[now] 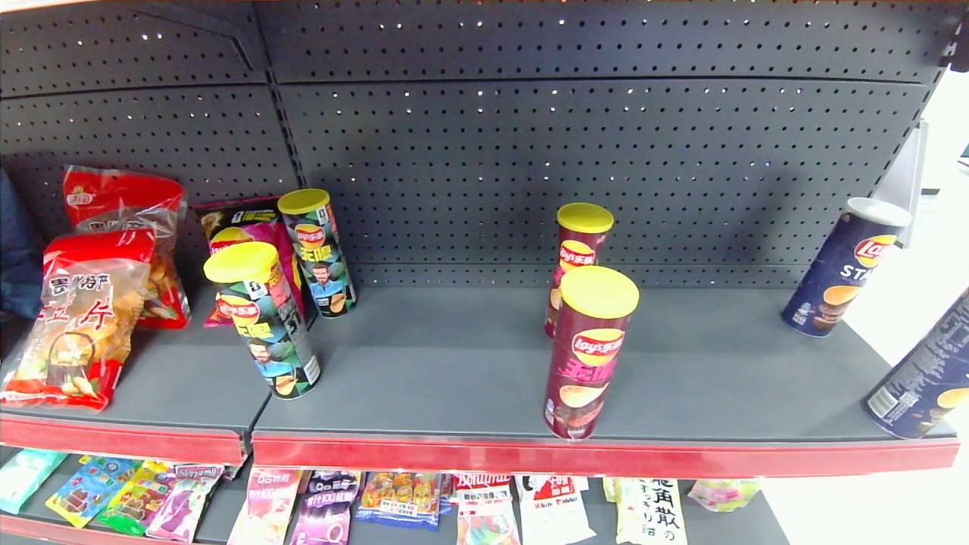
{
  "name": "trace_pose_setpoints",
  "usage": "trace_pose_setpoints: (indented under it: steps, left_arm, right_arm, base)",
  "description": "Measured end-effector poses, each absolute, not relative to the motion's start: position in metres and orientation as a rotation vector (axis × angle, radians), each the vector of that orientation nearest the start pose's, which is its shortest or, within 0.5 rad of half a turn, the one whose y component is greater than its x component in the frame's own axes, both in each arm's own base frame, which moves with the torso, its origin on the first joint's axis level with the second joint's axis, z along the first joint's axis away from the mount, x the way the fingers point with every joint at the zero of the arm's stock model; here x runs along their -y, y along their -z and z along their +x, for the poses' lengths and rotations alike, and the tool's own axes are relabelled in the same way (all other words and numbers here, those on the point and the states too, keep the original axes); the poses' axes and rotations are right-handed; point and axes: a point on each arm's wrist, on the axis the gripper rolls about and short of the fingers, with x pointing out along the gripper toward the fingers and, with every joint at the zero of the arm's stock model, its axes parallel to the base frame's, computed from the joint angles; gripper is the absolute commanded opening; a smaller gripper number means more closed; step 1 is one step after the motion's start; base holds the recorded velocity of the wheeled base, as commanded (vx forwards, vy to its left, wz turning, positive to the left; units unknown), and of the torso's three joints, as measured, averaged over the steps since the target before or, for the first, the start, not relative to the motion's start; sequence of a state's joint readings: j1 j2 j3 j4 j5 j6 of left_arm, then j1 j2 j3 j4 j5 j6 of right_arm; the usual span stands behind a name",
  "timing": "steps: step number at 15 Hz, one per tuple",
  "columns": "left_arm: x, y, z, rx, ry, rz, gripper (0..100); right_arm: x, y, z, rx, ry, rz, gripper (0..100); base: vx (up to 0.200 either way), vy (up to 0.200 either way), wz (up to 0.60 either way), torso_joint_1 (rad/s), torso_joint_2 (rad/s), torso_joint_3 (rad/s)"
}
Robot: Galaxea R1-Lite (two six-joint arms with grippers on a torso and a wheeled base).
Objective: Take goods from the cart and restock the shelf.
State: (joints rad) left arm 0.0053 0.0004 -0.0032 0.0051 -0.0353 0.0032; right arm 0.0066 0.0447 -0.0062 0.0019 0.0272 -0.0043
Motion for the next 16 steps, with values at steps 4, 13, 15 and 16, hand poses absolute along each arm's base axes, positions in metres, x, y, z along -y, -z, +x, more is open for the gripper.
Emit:
trace_pose_setpoints:
  steps: [4,13,15,16]
  left_arm:
    - [0.0009,-0.0758,-0.0231,-0.002,0.03,0.003,100]
    - [0.0009,-0.0758,-0.0231,-0.002,0.03,0.003,100]
    - [0.0009,-0.0758,-0.0231,-0.002,0.03,0.003,100]
    - [0.0009,-0.0758,-0.0231,-0.002,0.03,0.003,100]
  right_arm:
    - [0.0004,-0.0761,-0.0227,-0.003,0.012,0.02,100]
    - [-0.0007,-0.0757,-0.023,0.001,-0.042,-0.002,100]
    - [-0.0005,-0.0757,-0.023,0.001,-0.03,0.0,100]
    - [-0.0005,-0.0757,-0.023,0.001,-0.029,-0.001,100]
  base:
    - [0.0,0.0,0.0,0.0,0.0,0.0]
    - [0.0,0.0,0.0,0.0,0.0,0.0]
    - [0.0,0.0,0.0,0.0,0.0,0.0]
    - [0.0,0.0,0.0,0.0,0.0,0.0]
